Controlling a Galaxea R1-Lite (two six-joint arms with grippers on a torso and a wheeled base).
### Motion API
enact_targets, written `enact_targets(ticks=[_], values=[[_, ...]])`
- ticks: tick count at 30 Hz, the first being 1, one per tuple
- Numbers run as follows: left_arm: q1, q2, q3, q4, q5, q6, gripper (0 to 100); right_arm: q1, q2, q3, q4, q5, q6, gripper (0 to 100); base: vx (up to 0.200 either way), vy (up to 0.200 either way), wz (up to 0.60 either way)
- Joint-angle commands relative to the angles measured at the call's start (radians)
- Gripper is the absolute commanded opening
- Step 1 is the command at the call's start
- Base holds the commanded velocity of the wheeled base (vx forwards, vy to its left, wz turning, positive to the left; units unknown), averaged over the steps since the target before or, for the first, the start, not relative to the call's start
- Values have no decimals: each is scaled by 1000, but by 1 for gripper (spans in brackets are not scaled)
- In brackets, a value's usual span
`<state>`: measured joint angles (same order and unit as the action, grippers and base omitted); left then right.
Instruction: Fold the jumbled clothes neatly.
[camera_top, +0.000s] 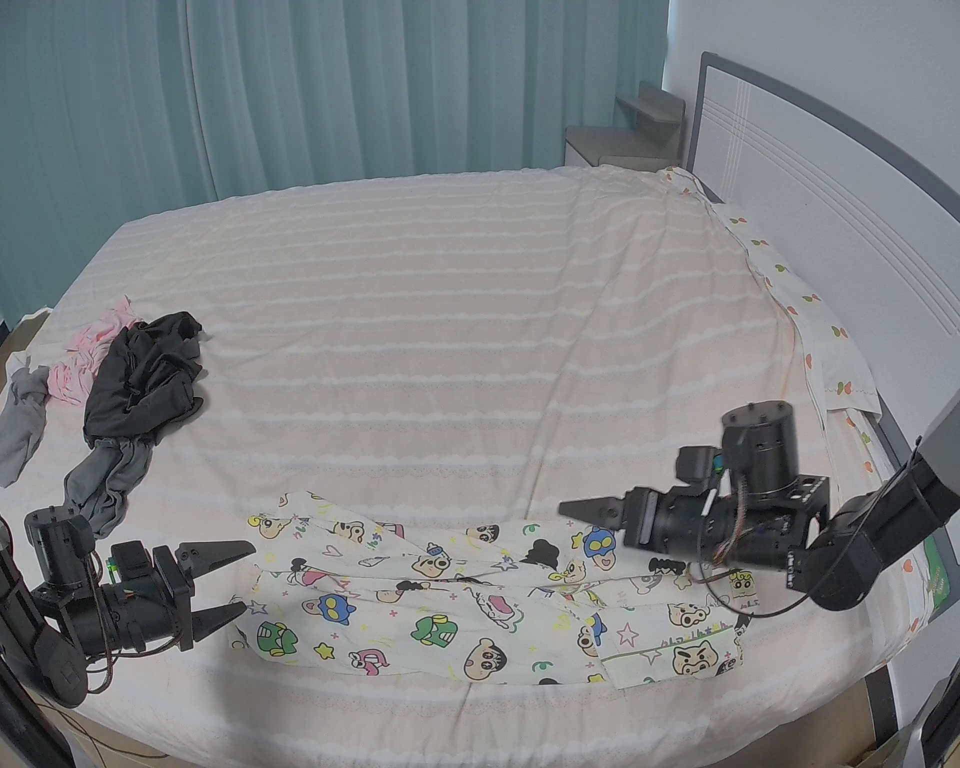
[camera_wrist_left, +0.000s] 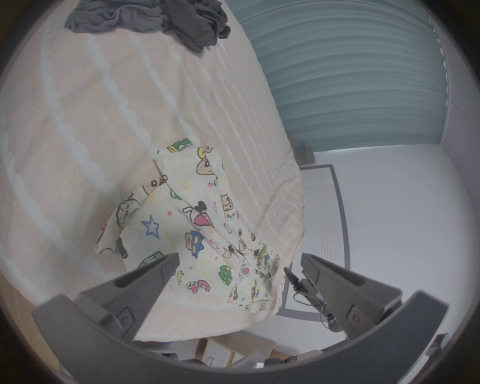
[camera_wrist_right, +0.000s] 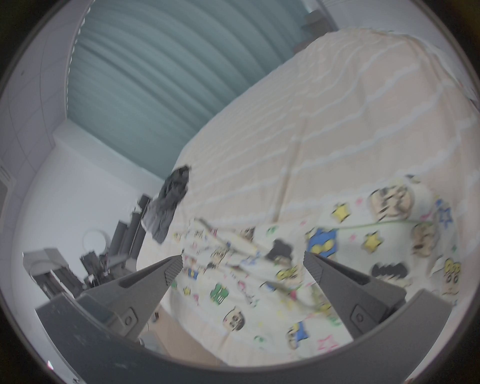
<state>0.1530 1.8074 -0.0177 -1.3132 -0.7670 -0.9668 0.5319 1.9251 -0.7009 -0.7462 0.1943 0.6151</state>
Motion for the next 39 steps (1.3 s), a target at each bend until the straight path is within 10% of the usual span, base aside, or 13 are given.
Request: enact_targets(ticks=[1, 16, 28, 39], values=[[0, 4, 10, 0, 0, -4, 100, -228, 51, 147, -200, 62, 34, 100, 0, 0, 0], [2, 13, 10, 0, 0, -3, 100, -340, 388, 109, -421, 76, 75, 100, 0, 0, 0], [0, -17, 10, -6, 9, 8, 100, -379, 109, 247, -433, 80, 104, 100, 0, 0, 0], [-176, -157, 5, -6, 373, 145, 100, -389, -370, 577, -432, 82, 344, 100, 0, 0, 0]])
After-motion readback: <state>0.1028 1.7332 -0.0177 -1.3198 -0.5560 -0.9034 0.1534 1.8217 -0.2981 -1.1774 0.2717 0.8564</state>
